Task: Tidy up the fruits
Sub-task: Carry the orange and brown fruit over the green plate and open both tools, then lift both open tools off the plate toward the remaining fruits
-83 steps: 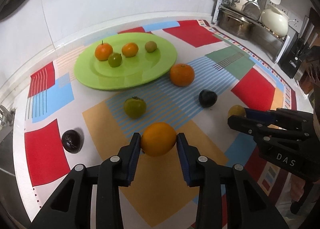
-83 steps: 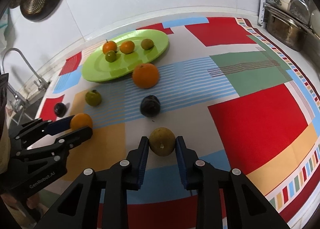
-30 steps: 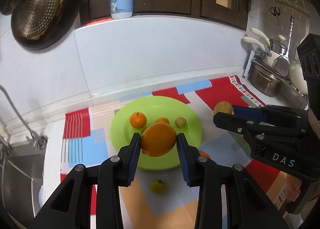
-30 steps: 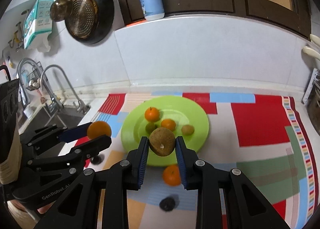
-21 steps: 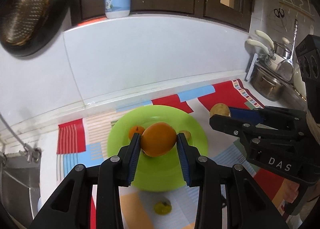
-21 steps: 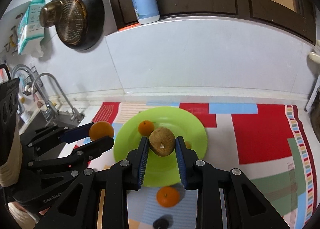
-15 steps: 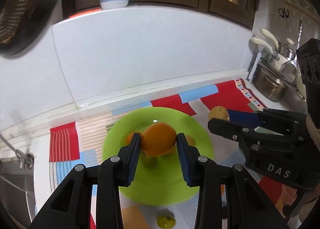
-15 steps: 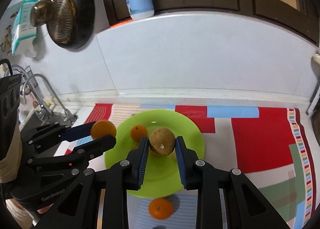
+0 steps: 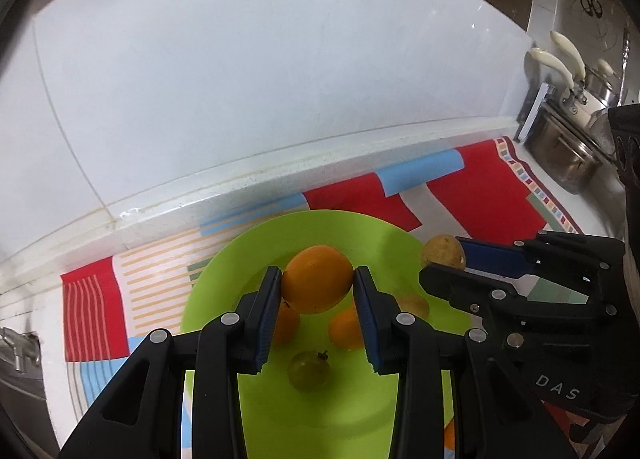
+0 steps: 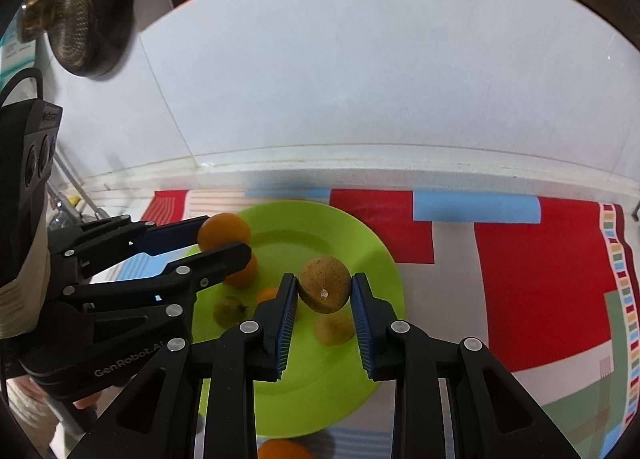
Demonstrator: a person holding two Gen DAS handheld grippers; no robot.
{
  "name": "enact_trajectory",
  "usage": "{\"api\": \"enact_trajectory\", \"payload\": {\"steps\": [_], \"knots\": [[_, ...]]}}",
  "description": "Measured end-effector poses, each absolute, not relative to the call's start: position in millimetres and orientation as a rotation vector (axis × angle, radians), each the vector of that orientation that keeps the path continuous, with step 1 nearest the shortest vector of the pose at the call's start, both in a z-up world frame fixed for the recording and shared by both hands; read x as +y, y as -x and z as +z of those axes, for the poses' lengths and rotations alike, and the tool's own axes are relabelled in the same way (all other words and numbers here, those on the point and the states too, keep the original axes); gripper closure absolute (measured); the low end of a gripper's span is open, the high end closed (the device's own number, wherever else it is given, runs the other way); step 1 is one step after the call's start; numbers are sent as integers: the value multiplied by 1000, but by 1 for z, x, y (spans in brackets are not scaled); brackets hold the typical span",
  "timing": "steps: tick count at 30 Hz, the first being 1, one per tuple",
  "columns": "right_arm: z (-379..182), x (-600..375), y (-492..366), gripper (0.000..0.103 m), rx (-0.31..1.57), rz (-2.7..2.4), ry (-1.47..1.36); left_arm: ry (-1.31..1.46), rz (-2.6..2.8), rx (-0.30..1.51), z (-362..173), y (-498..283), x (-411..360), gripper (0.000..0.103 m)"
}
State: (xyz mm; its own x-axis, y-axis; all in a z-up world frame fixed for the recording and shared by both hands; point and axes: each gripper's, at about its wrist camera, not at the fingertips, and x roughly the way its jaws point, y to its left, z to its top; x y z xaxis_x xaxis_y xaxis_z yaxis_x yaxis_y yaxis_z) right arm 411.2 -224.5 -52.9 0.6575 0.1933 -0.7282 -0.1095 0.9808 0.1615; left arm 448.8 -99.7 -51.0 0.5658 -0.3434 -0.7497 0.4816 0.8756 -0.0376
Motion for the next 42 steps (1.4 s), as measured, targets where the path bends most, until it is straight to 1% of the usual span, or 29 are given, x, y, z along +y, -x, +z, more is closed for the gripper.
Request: {"api": "enact_trajectory", "payload": {"steps": [8,9,11,12,16,24,26,30,32,33,35,39,41,42], "knots": [[-66,-233,-425,74,863,177,-131,-189,-488,864,-58,-454,-105,66],[-67,-233,-425,74,864,177,-133,-192,-486,864,-58,-454,-105,65],[-68,-234,-427,74,864,178,-140,-200,-470,854,-57,-453,-104,59],[-67,-234,-427,74,865,179,-142,-200,-464,851,-55,-453,-103,58],[-64,-234,-424,69,858,164,-132,-185,-443,844,-48,-447,-96,57],[-40,-227,-395,68,800,133,-93,-160,-406,791,-25,-413,-79,53],[-31,-225,-384,63,778,124,-88,-159,-407,775,-18,-403,-75,50],[-14,-220,-363,60,744,114,-87,-148,-401,742,-2,-383,-67,46],[-6,-218,-352,51,728,104,-94,-141,-394,724,7,-372,-61,42],[-3,-216,-348,50,720,104,-99,-141,-390,716,10,-366,-58,41],[3,-211,-337,50,706,105,-102,-142,-381,695,18,-355,-50,38],[13,-198,-321,49,686,111,-97,-143,-365,671,29,-338,-34,35],[18,-190,-313,44,671,109,-93,-134,-360,662,36,-330,-24,34],[21,-185,-308,43,660,108,-91,-132,-356,656,39,-327,-19,34]]}}
